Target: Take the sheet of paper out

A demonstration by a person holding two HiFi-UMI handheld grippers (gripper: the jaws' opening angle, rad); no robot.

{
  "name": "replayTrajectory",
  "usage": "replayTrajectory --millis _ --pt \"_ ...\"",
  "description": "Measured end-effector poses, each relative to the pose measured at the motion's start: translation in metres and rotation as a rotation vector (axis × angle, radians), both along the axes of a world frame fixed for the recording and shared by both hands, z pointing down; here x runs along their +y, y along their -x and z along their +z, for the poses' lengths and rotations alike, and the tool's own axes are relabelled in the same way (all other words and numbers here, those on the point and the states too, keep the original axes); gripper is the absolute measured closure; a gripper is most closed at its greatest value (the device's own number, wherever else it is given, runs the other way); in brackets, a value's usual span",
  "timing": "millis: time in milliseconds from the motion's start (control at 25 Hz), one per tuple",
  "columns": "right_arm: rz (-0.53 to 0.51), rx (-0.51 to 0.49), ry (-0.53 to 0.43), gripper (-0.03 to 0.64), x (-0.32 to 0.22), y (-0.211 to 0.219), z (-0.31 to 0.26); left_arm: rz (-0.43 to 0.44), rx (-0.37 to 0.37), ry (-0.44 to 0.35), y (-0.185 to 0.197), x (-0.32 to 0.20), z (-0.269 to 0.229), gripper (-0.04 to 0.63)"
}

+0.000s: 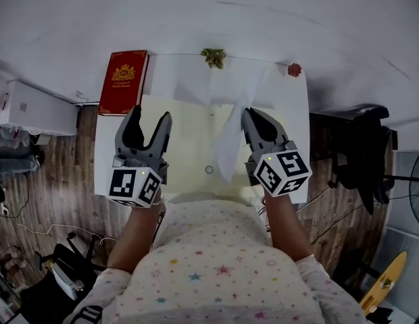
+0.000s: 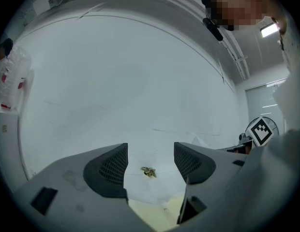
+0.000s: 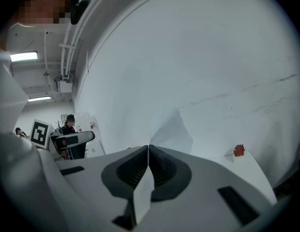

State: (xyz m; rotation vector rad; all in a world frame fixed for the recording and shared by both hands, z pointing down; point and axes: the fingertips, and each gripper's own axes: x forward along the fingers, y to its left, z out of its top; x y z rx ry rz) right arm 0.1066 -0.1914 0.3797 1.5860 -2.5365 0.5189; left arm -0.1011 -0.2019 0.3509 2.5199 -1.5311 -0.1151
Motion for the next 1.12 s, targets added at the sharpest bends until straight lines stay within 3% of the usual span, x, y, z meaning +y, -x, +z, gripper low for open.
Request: replayTrajectory --millis 400,760,1120 --pt "0.099 0.022 -0.104 0.612 0.004 -0.033 -0.029 0.015 0.015 -0.028 0.004 -0.008 -0.011 0.321" --pt "0.181 0.054 -0.207 0.612 0.010 -0.048 -0.064 0.002 -0.016 -0.081 0.009 -0.007 -0.027 0.324" --pt "0.235 0.069 -0.279 0.612 0.021 -0.057 -0.084 0.030 -0.008 -0.117 -0.002 0.000 -0.041 0.389"
